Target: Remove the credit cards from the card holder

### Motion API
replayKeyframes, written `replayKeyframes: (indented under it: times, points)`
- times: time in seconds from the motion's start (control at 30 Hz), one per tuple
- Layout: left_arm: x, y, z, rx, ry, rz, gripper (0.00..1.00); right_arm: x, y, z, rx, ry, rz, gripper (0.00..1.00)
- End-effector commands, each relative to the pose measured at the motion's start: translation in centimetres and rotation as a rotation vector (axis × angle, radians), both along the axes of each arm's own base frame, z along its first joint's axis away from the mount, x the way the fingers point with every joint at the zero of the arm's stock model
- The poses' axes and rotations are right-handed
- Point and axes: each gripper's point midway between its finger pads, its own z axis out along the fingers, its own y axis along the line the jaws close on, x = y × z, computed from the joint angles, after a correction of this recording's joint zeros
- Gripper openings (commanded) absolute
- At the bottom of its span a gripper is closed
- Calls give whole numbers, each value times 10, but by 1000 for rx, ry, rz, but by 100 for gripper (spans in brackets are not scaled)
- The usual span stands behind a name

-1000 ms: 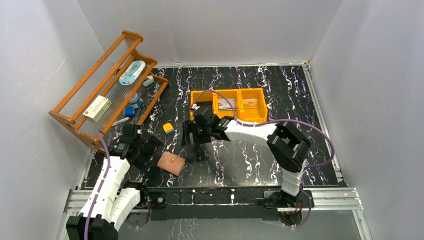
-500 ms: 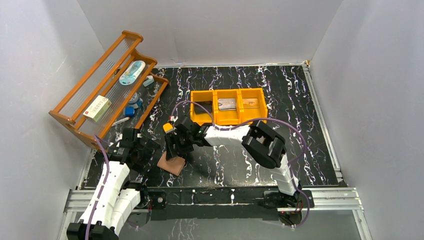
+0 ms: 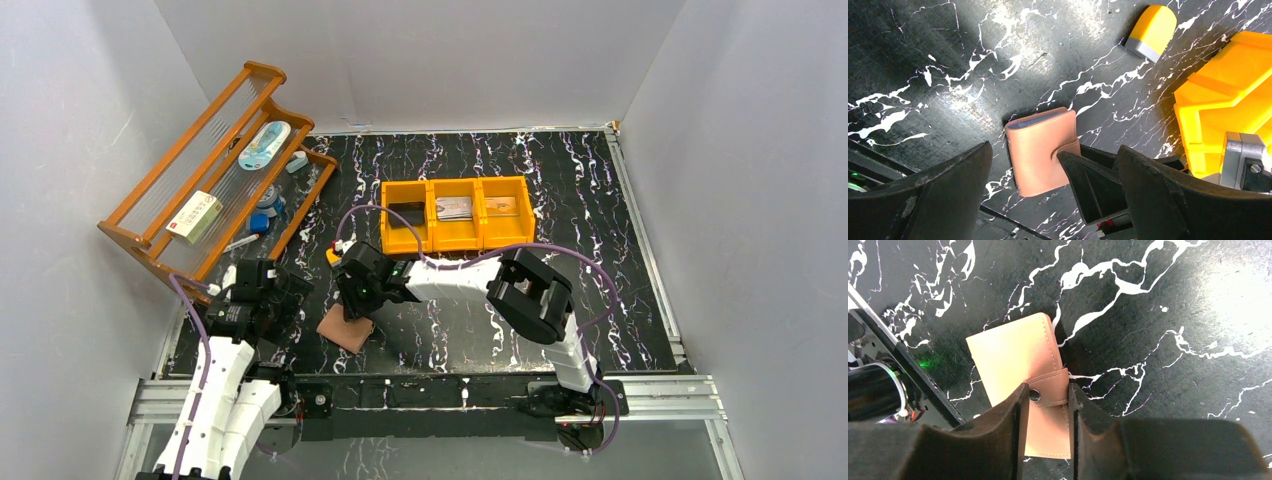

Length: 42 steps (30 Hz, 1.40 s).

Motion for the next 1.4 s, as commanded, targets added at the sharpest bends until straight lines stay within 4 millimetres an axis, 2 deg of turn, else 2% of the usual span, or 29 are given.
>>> replayKeyframes:
  times: [0.0, 0.1, 0.23, 0.27, 0.43, 0.47, 0.5, 0.53, 0.57, 0.63, 0.67, 0.7, 0.8, 0.9, 0.97, 1.07, 1.2, 1.37]
  points:
    - [5, 2, 16, 6, -49, 5, 95, 0, -16, -1, -77, -58, -9, 31]
    - [9, -4, 18, -4, -73, -48, 95, 17, -42, -4, -175, -111, -158, 20]
    - [20, -25, 17, -69, -116, -180, 94, 20, -81, 2, -188, -140, -305, 11]
    - [22, -33, 16, -97, -125, -221, 93, 22, -92, 9, -171, -143, -354, 11]
    - [31, -76, 8, -280, -168, -431, 92, 15, -155, 14, -136, -85, -582, 12]
    - [31, -82, 3, -311, -163, -452, 93, 12, -167, 13, -131, -79, -618, 17]
    - [30, -87, -3, -344, -151, -465, 94, 9, -179, 12, -128, -72, -656, 27]
    - [29, -92, -8, -377, -140, -483, 95, 5, -195, 6, -146, -67, -695, 42]
    - [27, -96, -12, -403, -127, -500, 94, 2, -207, 6, -149, -65, -729, 52]
    - [27, -100, -14, -422, -119, -524, 94, 2, -221, 17, -132, -81, -768, 56]
    - [27, -100, -15, -418, -125, -531, 94, 3, -225, 24, -116, -92, -773, 61]
    - [28, -99, -14, -407, -134, -536, 94, 4, -226, 32, -93, -109, -765, 66]
    - [31, -98, -8, -384, -164, -558, 96, 8, -222, 59, -26, -163, -711, 75]
    - [35, -94, -6, -355, -176, -545, 98, 8, -205, 79, 46, -191, -601, 76]
    - [35, -93, -6, -354, -174, -540, 98, 6, -196, 85, 49, -184, -556, 75]
    - [32, -96, -8, -376, -163, -550, 98, 2, -187, 77, -10, -145, -522, 72]
    - [27, -108, -8, -443, -196, -615, 98, -4, -176, 57, -118, -103, -461, 66]
    - [25, -111, -6, -450, -207, -652, 88, -4, -166, 41, -191, -97, -455, 60]
